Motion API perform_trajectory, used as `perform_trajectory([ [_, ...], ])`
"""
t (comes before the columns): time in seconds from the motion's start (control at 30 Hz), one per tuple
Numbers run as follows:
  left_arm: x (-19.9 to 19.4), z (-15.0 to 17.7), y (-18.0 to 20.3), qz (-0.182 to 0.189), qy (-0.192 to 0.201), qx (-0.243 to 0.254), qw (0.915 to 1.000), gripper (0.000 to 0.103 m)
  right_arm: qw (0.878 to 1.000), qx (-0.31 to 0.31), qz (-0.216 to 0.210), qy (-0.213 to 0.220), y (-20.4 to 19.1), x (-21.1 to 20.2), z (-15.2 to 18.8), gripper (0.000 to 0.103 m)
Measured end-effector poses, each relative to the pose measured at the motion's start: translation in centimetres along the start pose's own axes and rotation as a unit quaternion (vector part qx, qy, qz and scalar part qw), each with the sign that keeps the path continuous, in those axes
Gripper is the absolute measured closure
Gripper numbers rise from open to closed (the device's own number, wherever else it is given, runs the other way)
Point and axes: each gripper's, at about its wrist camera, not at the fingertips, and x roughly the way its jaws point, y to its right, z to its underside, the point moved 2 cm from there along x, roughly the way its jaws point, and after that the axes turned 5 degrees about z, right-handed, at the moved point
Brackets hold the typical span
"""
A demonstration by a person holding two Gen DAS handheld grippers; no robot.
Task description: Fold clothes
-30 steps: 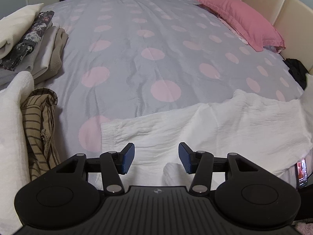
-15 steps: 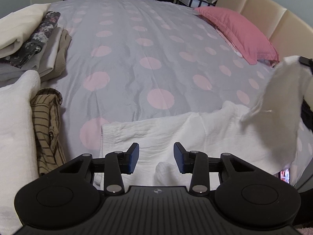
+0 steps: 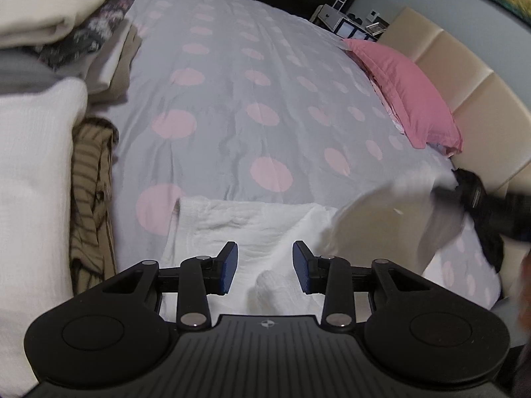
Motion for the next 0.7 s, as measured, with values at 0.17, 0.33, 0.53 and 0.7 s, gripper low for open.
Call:
perform_trajectory([
  [0.17,1.0,0.8,0.6,0.034,-0.028,-0.012,0.9989,0.070,0.998,-0.048,0.021,-0.046,0.1,1.3,5.6,0.093],
  [0.33,2.7,1.9,1.4,0.066,-0.063,-0.031,0.9953,0.064,0.992,-0.108,0.036,-0.054,0.1,2.1,9.6,0.094],
  [0.53,5.9,3.8,1.9,0.081,-0.106,-0.066,0.9889,0.055,0.988,-0.141,0.041,-0.046,0.1,2.7,11.4,0.093],
  [0.7,8.3,3.8,2.3,0.088,-0.106,-0.077,0.9874,0.055,0.990,-0.130,0.032,-0.052,0.6,3.4,11.6,0.093],
])
